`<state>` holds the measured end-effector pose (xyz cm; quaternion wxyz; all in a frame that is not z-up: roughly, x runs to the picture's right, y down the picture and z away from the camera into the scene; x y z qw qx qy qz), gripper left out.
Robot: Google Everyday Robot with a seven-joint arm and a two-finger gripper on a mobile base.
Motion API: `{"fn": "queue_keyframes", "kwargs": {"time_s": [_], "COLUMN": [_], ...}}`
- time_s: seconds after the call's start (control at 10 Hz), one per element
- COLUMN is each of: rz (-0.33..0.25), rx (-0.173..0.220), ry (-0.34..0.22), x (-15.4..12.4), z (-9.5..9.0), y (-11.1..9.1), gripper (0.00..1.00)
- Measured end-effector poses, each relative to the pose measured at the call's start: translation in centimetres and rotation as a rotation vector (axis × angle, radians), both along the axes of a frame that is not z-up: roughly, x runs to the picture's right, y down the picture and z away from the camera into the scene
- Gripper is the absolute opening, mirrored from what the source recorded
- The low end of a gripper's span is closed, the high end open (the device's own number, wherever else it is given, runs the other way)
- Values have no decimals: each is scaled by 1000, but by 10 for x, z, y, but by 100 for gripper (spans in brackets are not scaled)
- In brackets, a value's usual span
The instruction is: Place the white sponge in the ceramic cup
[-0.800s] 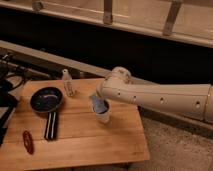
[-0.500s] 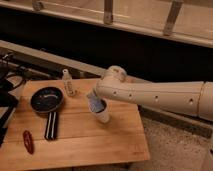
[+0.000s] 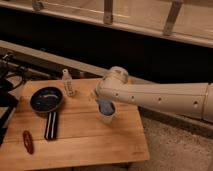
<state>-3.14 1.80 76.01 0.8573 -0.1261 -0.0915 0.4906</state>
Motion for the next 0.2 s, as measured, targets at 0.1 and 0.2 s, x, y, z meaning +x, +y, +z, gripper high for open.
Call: {"fn": "queue_keyframes", "kwargs": {"time_s": [0.1,0.2], "rz": [11,23], "rx": [2,11], "ry": [4,7], "x": [5,8], "z": [-1,-4], "y": [-1,-1], "gripper": [80,80]}}
